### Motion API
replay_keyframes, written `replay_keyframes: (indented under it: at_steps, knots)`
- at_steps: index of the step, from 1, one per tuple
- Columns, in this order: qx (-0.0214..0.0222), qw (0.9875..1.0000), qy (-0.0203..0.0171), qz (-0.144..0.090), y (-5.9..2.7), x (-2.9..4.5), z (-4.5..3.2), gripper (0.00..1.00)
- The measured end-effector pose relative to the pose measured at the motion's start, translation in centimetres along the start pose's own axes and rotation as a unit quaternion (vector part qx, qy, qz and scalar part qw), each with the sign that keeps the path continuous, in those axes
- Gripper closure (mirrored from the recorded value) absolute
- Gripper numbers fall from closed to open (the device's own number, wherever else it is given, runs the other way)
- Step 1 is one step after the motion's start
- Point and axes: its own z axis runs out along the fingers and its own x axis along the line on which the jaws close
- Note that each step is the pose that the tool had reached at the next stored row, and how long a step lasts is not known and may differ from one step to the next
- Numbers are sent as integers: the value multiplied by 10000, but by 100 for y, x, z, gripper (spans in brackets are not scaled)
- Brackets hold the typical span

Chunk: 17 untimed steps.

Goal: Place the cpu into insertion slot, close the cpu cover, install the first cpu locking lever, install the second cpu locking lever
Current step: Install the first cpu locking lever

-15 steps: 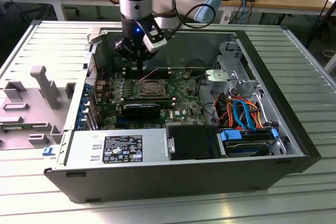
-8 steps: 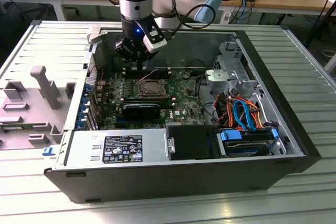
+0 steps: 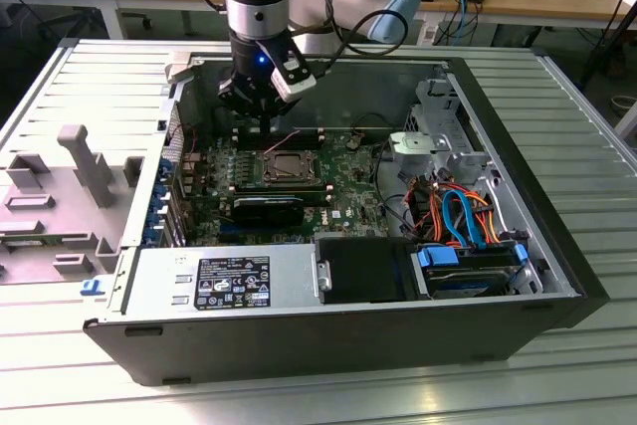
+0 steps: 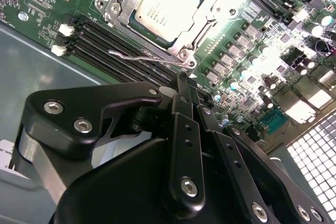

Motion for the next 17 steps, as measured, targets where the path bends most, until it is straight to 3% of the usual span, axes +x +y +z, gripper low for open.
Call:
replay_keyframes:
  at_steps: [17]
  knots:
    - [0, 10000, 0, 0, 0, 0, 37, 89]
